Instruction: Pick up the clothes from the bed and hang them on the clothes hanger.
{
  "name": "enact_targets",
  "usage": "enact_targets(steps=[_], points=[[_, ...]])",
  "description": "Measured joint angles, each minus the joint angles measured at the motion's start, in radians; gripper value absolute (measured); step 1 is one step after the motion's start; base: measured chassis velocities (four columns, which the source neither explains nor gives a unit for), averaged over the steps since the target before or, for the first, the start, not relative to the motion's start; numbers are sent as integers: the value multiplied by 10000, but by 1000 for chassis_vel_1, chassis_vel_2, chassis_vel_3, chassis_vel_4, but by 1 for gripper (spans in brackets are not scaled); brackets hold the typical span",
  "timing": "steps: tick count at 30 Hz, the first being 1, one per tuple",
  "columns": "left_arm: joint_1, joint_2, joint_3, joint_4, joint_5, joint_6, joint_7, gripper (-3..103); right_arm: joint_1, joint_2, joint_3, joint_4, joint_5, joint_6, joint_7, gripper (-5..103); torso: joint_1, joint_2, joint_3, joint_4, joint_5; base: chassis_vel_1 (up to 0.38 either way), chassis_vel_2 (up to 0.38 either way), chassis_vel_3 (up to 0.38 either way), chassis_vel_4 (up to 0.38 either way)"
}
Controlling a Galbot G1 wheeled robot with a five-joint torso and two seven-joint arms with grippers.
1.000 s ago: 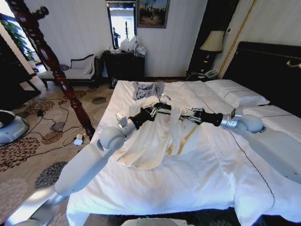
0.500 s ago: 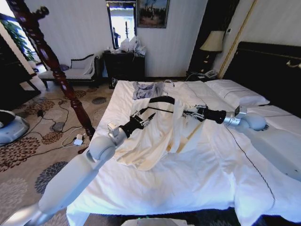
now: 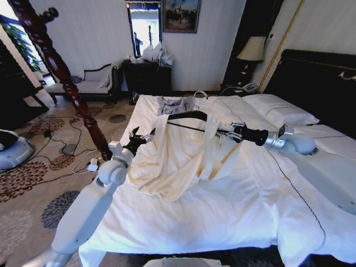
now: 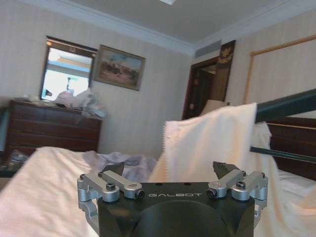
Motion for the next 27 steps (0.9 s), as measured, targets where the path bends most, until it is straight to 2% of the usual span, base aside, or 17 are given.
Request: enact_targets(steps=[6, 9, 11, 12, 14, 15, 16, 18, 22, 24, 27], points=[[-402, -38, 377, 487, -344, -61, 720, 102, 20, -57, 17, 180, 57, 38, 104, 21, 0, 0, 0, 0, 0, 0, 0, 0, 0], [-489, -19, 433, 572, -557, -82, 935, 100, 28, -43, 17, 206, 64, 42, 122, 21, 0, 0, 0, 2, 0, 0, 0, 0, 0], [-570, -12, 472, 643, -755, -140, 1174, 89, 33, -23, 5, 215, 64, 56, 125, 21, 0, 0, 0, 3, 0, 0, 0, 0, 0], [-570, -12, 472, 643, -755, -140, 1174, 89, 33, -23, 5, 215, 64, 56, 125, 21, 0, 0, 0, 3, 0, 0, 0, 0, 0], [-595, 10, 495, 685, -819, -259, 1402, 79, 34, -9, -12, 215, 64, 82, 126, 21, 0, 0, -1, 2, 0, 0, 0, 0, 0], [-599, 21, 500, 685, -828, -286, 1459, 79, 33, -8, -16, 215, 64, 90, 125, 21, 0, -1, 0, 2, 0, 0, 0, 0, 0], [-605, 60, 506, 674, -879, -317, 1562, 68, 35, -8, -19, 215, 64, 111, 125, 21, 0, 0, 0, 3, 0, 0, 0, 0, 0], [-613, 79, 509, 657, -920, -329, 1608, 68, 36, -9, -21, 215, 64, 126, 122, 21, 0, 0, 0, 3, 0, 0, 0, 0, 0], [-680, 127, 476, 609, -1078, -431, 1752, 46, 37, -17, -29, 198, 60, 170, 109, 21, 0, 0, -1, 0, 0, 0, 0, 0, 0], [-681, 139, 443, 571, -1114, -441, 1761, 46, 37, -20, -32, 195, 53, 175, 106, 21, 0, 0, -1, 0, 0, 0, 0, 0, 0], [-634, 217, 290, 332, -1151, -450, 1807, 30, 35, -35, -39, 168, 2, 216, 96, 21, 0, 0, -2, 2, 0, 0, 0, 0, 0]])
